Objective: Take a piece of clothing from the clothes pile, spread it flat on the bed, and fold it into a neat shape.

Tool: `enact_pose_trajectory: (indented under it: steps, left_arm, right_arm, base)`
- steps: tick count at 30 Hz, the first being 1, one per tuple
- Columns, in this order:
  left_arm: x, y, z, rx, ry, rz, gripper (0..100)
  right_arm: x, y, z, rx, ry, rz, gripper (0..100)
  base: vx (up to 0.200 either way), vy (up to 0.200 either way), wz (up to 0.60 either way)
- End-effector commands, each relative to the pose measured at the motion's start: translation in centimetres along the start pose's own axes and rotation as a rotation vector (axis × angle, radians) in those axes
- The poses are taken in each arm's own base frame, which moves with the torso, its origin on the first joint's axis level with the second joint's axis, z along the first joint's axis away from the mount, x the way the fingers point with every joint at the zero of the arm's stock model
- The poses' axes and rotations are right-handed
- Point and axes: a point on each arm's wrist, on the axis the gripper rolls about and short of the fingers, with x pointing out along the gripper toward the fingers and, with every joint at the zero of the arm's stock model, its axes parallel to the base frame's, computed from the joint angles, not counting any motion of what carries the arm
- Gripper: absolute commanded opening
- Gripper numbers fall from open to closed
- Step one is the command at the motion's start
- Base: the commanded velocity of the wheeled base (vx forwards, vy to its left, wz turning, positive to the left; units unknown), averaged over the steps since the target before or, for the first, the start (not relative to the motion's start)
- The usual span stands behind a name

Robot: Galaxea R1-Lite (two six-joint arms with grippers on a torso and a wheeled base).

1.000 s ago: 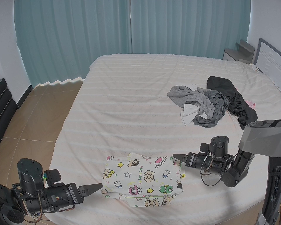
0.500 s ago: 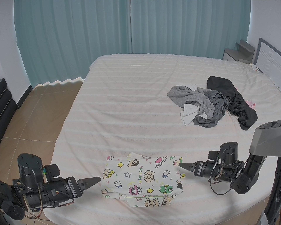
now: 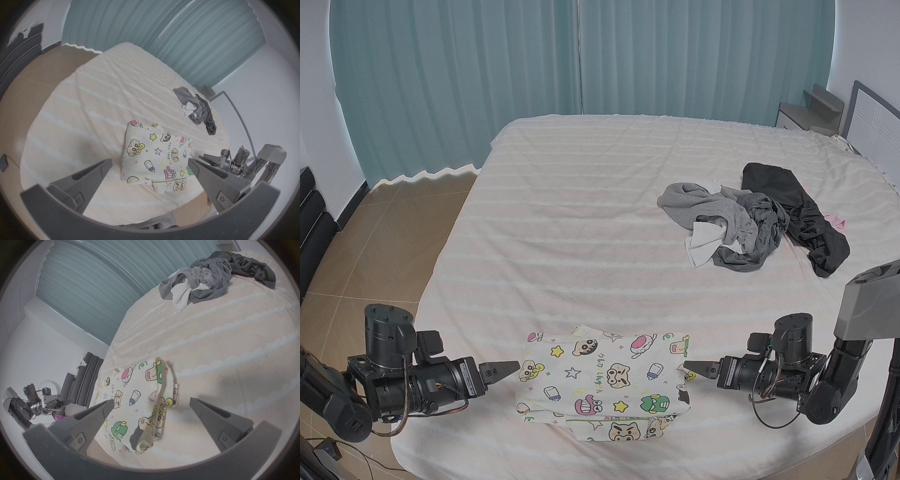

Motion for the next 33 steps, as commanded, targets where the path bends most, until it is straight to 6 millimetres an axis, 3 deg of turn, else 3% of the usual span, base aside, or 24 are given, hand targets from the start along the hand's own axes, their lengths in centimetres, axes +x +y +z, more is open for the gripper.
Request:
enact_pose_trajectory:
  steps: [1, 6, 17, 25, 33]
  left_arm:
    - [2.9, 3.5, 1.2, 0.038, 0.105, -0.009, 100]
    - [3.5, 5.2, 1.6, 0.123, 0.167, -0.095, 100]
    - [7.7, 7.0, 1.4, 0.162, 0.24, -0.093, 100]
    - [9.6, 7.1, 2.2, 0.163, 0.231, -0.107, 100]
    - [11.2, 5.4, 2.1, 0.143, 0.249, -0.151, 100]
  right_arm:
    - [0.0, 0.0, -0.7, 0.0, 0.032, -0.006, 100]
    - [0.2, -0.2, -1.0, 0.004, 0.047, -0.012, 100]
    - [1.1, 0.0, -1.9, -0.009, 0.086, -0.007, 100]
    - [2.3, 0.2, -1.9, -0.016, 0.096, 0.0, 100]
    - [3.9, 1.0, -1.4, -0.018, 0.149, -0.011, 100]
  base:
    - [0.0, 0.0, 0.0]
    - [0.0, 0.0, 0.0]
    - [0.0, 0.0, 0.0]
    - [0.0, 0.0, 0.0]
    - [0.0, 0.0, 0.0]
